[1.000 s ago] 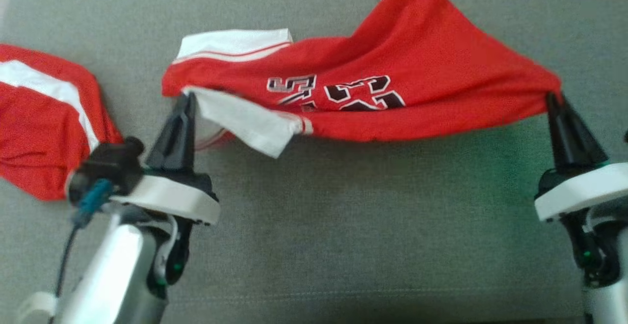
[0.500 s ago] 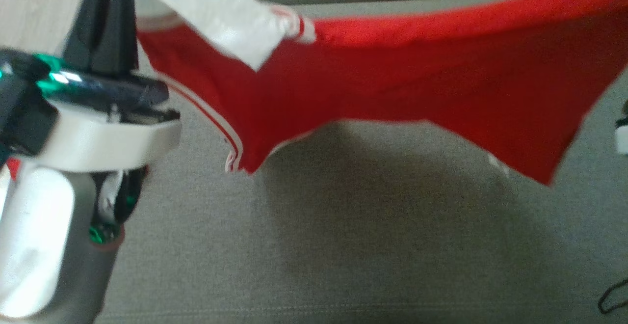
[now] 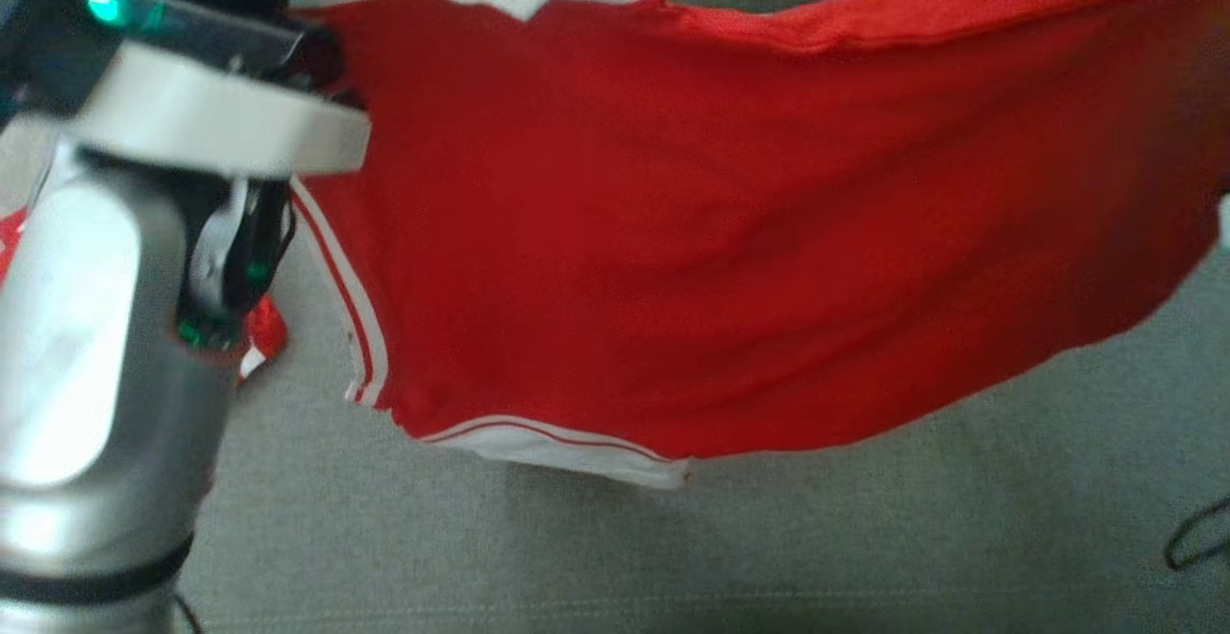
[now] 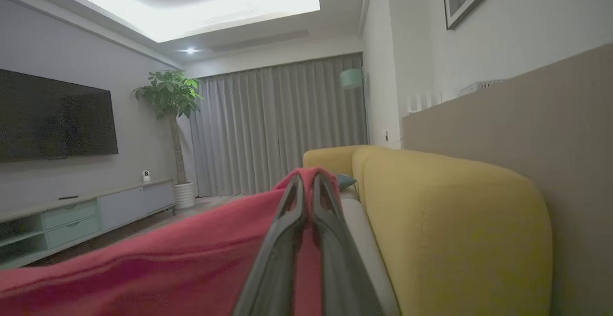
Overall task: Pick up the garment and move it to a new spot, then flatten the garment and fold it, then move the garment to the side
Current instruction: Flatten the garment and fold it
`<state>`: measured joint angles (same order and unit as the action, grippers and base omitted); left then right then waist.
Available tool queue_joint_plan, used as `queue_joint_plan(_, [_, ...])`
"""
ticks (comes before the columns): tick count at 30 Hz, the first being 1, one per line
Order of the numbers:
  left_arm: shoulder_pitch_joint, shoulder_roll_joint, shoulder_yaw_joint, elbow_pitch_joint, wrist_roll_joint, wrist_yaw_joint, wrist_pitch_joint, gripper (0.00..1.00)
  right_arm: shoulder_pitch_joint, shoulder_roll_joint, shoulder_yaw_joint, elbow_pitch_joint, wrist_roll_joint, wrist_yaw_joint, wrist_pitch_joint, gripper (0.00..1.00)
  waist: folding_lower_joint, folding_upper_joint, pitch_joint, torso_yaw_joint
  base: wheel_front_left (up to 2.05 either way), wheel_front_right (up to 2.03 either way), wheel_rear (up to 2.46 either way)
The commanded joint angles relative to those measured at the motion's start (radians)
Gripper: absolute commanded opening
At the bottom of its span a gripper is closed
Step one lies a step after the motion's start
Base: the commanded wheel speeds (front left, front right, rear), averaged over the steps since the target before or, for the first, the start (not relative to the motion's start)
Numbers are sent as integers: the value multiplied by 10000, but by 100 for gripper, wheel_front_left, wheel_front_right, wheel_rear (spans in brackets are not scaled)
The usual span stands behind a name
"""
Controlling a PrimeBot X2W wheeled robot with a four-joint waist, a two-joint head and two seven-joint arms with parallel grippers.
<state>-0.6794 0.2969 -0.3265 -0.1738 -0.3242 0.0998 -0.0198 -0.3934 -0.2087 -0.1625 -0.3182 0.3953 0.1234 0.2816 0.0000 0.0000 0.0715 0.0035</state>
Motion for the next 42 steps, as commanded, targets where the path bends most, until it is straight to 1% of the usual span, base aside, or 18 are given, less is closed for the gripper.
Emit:
queue_joint_plan(1, [-868,113,334,189,-127,-78,-36,0,-658,13,317,24,133,73,-65,0,0,0,162,-30,0,0,0])
queue_joint_plan(5, [-1860,-305,359,1961,-508,-355,-369,0,-1613,200,805,1382,269,73,-557,0,0,0,503,-156,0,0,0])
queue_joint_plan(8, [-2783,-564,371,3531,-583,-571,-848,0,-2630,383,1242,2662,368,73,-1191,0,0,0,625,-257,0,0,0])
queue_joint_plan(11, [-3860,-765,456,5116,-596,-740,-1444,0,-3899,579,1726,4088,632,73,-1991,0,0,0,680,-380,0,0,0])
queue_joint_plan(14, [-4908,-907,572,6514,-522,-808,-1979,0,-5157,714,2229,5640,916,73,-2920,0,0,0,644,-500,0,0,0])
queue_joint_plan(19, [-6182,-1176,705,8262,-450,-972,-2341,0,-6902,878,3087,8154,1549,73,-4170,0,0,0,873,-577,0,0,0])
queue_joint_plan(22, [-6416,-1411,696,9268,-502,-1133,-2385,0,-7615,838,3881,9518,1683,73,-4573,0,0,0,1268,-536,0,0,0])
queue_joint_plan(23, [-6416,-1411,696,9268,-502,-1133,-2385,0,-7615,838,3881,9518,1683,73,-4573,0,0,0,1268,-536,0,0,0])
queue_joint_plan(24, [-6344,-1562,652,9985,-551,-1267,-2398,0,-7916,844,4493,10365,1747,73,-4719,0,0,0,1583,-514,0,0,0])
queue_joint_plan(29, [-5817,-1869,685,11771,-816,-1426,-2409,0,-8288,931,5658,12188,2070,73,-4996,0,0,0,2441,-477,0,0,0])
queue_joint_plan(33, [-5508,-1979,841,12748,-1064,-1526,-2414,0,-8354,1082,6348,13067,2398,73,-5169,0,0,0,3021,-492,0,0,0])
queue_joint_plan(36, [-5423,-1996,943,12994,-1135,-1635,-2416,0,-8273,1084,6771,13320,2658,73,-5291,0,0,0,3413,-471,0,0,0])
queue_joint_plan(39, [-5128,-1897,945,12859,-956,-1581,-2417,0,-7899,1014,7052,13221,2992,73,-5386,0,0,0,3575,-485,0,0,0])
queue_joint_plan(42, [-4369,-1758,1144,12354,-886,-1562,-2417,0,-7093,854,7291,12881,3282,73,-5423,0,0,0,3369,-517,0,0,0])
